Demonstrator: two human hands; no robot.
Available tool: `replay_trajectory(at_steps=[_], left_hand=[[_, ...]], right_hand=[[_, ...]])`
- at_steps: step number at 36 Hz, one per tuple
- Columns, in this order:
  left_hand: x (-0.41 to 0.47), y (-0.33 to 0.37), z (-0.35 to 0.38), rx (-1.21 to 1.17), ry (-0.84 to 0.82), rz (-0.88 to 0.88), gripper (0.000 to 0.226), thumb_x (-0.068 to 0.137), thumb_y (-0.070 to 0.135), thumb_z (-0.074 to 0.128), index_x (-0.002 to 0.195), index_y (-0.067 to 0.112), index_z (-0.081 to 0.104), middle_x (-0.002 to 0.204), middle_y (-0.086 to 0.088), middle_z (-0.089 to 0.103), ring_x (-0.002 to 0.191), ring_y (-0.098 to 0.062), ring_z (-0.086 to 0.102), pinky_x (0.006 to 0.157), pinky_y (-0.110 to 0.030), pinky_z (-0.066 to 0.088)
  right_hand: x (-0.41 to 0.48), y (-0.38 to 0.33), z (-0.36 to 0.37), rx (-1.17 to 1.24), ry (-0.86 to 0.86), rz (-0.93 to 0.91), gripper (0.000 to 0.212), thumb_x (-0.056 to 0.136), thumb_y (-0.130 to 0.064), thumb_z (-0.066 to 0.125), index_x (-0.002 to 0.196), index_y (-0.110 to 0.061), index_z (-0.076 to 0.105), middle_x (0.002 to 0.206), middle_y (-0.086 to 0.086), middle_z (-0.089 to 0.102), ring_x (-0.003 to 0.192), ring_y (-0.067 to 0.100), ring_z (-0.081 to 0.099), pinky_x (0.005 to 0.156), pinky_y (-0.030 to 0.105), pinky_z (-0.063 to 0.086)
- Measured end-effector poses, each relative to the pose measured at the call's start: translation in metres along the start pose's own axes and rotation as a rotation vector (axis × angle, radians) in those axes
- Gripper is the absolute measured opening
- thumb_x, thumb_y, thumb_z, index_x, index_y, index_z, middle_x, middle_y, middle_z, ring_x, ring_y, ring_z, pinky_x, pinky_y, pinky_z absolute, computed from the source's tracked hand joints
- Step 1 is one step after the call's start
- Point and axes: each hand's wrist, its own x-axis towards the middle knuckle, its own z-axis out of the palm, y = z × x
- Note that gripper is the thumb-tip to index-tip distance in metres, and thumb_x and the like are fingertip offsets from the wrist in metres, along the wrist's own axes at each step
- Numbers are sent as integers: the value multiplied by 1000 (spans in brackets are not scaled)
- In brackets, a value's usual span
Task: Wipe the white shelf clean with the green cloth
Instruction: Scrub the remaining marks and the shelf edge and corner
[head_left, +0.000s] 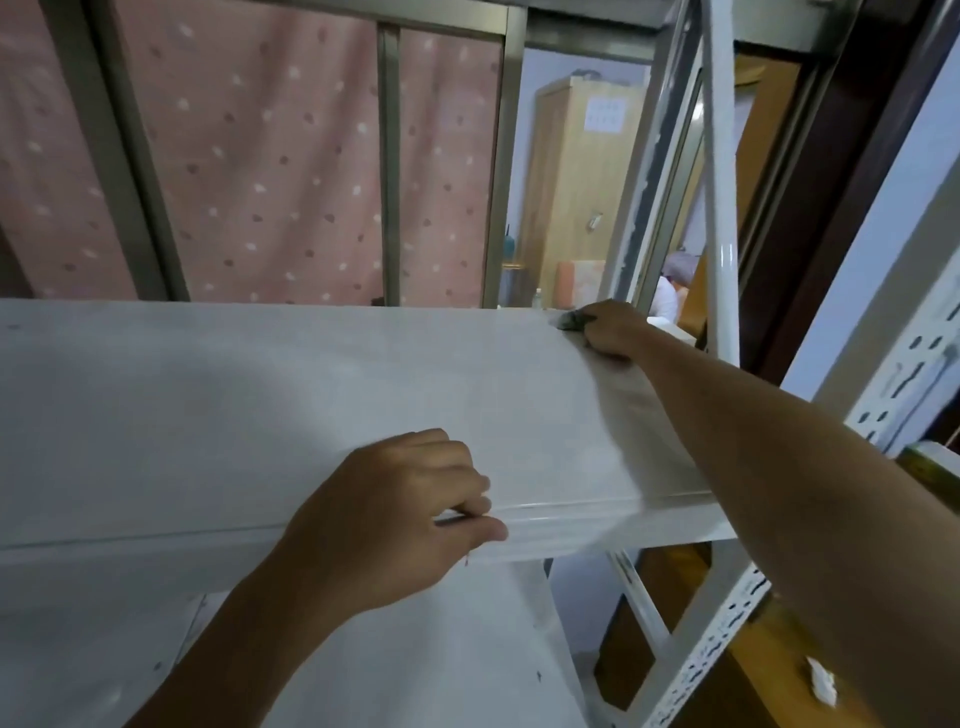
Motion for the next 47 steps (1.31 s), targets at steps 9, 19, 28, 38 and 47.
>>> replay_trajectory(at_steps=[9, 19, 28, 38, 47], left_hand=[[2, -1, 1, 117, -23, 28, 39, 87, 51, 67, 58, 25, 61, 67, 13, 56, 67, -6, 53, 60, -22, 40], [0, 0, 1, 93, 68, 59, 38, 82, 38, 84, 61, 18, 59, 66, 12, 51, 65, -9, 44, 58, -23, 37], [-6, 4, 3, 86, 65, -8, 32, 85, 52, 67, 70, 24, 68, 71, 15, 60, 69, -9, 55, 58, -33, 53], [-7, 10, 2, 85, 69, -67, 26, 81, 47, 73, 69, 25, 68, 71, 19, 58, 70, -5, 55, 61, -30, 52], [-15, 15, 3, 118, 104, -56, 31, 88, 47, 62, 72, 22, 72, 74, 15, 62, 74, -6, 56, 61, -33, 53]], right_hand=[[7, -16, 9, 23, -6, -214, 47, 95, -13, 41, 128, -34, 65, 143, -1, 56, 131, 27, 47, 99, 22, 33], [-81, -13, -1, -21, -152, -411, 43, 101, -17, 45, 138, -36, 56, 143, -4, 56, 129, 21, 51, 104, 20, 34], [-209, 20, -20, 117, -257, -599, 43, 102, -25, 51, 133, -55, 53, 130, -13, 65, 111, 21, 66, 100, 38, 51], [-250, 59, -42, 229, -233, -567, 39, 96, -22, 63, 131, -40, 62, 123, -19, 67, 111, -1, 62, 96, 27, 53], [-243, 58, -41, 313, -207, -536, 34, 91, -25, 70, 121, -40, 70, 117, -19, 70, 108, 0, 65, 96, 29, 54]])
